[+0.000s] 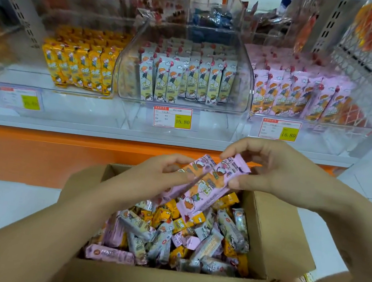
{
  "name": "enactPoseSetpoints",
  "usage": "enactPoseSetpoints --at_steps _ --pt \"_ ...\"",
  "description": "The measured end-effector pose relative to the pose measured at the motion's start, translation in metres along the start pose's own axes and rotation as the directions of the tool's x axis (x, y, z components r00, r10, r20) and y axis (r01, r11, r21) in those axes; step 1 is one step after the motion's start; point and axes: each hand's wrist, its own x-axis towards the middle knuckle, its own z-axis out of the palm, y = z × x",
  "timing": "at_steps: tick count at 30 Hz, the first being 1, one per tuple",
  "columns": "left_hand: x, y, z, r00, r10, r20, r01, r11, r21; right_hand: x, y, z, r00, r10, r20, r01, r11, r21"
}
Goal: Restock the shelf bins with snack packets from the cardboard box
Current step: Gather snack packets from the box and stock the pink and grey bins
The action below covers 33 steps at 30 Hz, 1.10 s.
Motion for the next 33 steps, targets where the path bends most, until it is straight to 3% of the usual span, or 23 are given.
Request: enactPoseSetpoints --at_steps 4,7,11,16,20,26,33 --pt "-0.005 -0.005 -0.005 0.991 -0.030 0.127 0.069 0.947 -0.314 0.005 0.005 0.006 1.000 0.025 0.018 -0.026 0.999 0.041" --pt "-0.006 -0.006 -0.005 0.996 -0.027 0.082 0.062 0.887 -0.459 0.006 0.010 0.009 1.000 0.019 -0.004 -0.019 0.997 0.070" --pt "-0.005 -0.003 -0.003 0.998 -0.037 0.060 0.064 0.833 -0.549 0.005 0.018 0.009 0.998 0.007 -0.055 -0.004 0.999 0.054" --pt "-0.006 0.007 0.001 0.993 -0.033 0.112 0.097 0.770 -0.630 0.002 0.019 0.005 0.999 -0.048 -0.007 0.049 0.992 0.119" --pt "-0.006 0.029 0.006 0.998 -0.055 0.034 0.063 0.696 -0.715 0.000 0.015 -0.005 0.988 -0.126 -0.089 0.137 0.981 0.136" --pt "-0.009 0.076 0.016 0.991 0.045 -0.125 -0.118 0.733 -0.669 -0.015 0.007 -0.021 0.906 -0.268 -0.327 0.274 0.961 -0.028" --pt "0.021 0.141 0.030 0.924 0.226 -0.309 -0.340 0.856 -0.390 -0.028 0.010 -0.050 0.759 -0.387 -0.523 0.336 0.922 -0.194"
